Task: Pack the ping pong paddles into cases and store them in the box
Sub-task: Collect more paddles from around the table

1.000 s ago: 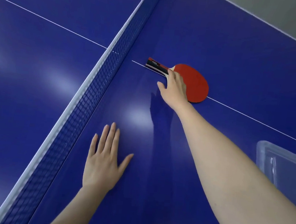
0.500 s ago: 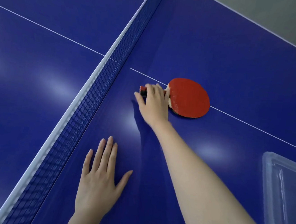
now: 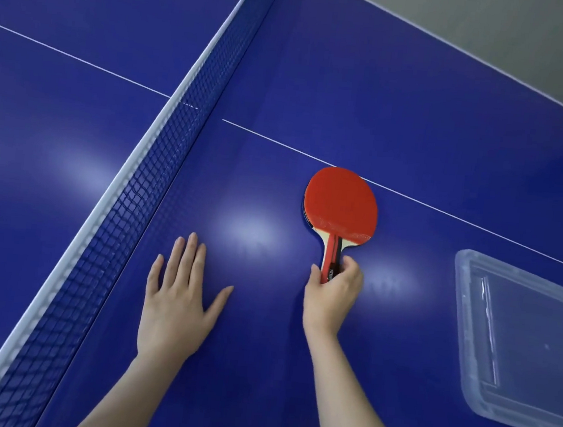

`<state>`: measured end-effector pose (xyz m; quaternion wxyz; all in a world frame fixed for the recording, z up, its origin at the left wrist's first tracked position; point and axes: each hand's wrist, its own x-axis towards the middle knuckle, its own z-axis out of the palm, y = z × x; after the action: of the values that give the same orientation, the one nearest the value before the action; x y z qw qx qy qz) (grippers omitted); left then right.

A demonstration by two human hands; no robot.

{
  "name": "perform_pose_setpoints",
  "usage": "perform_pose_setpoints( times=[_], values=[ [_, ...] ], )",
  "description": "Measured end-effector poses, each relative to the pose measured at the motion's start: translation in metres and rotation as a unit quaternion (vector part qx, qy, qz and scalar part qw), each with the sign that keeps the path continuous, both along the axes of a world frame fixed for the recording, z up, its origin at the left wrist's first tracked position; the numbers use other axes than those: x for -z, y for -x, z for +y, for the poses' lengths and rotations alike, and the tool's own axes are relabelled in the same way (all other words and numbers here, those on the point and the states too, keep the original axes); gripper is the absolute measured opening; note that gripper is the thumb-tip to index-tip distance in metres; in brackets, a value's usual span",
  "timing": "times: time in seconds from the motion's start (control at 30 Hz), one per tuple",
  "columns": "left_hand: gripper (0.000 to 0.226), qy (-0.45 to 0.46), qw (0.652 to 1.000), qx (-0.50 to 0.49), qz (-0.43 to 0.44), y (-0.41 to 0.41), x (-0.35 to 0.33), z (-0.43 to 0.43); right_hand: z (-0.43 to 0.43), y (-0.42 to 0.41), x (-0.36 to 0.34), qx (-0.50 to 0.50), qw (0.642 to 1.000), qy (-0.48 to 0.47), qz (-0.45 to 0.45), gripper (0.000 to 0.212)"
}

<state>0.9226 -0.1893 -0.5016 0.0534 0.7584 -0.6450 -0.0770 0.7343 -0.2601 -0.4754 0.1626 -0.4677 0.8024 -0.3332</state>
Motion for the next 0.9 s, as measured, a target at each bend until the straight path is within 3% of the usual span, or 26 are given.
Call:
perform_pose_setpoints(
  times=[0.17, 0.3, 0.4, 0.57, 0.9],
  values=[
    [0.082, 0.005, 1.000, -0.002, -0.006, -0.001, 0.003, -0.001, -0.018, 0.021, -0.011, -0.009, 0.991, -0.137, -0.005, 0.021],
    [0.083, 0.005, 1.000, -0.001, -0.001, 0.001, 0.002, -0.001, -0.031, 0.033, -0.023, -0.032, 0.969, -0.229, -0.089, 0.016],
    [0.084, 0.001, 1.000, -0.001, -0.013, 0.001, 0.003, -0.002, -0.029, 0.032, -0.029, -0.027, 0.961, -0.204, -0.183, 0.010],
    [0.085, -0.036, 0.999, 0.006, -0.027, 0.001, 0.003, -0.002, 0.002, 0.028, -0.033, -0.014, 0.955, -0.166, -0.247, 0.011],
    [0.078, -0.104, 0.994, 0.034, 0.024, 0.016, -0.028, 0.041, 0.091, 0.038, -0.070, -0.092, 0.963, -0.123, -0.223, 0.022]
  ],
)
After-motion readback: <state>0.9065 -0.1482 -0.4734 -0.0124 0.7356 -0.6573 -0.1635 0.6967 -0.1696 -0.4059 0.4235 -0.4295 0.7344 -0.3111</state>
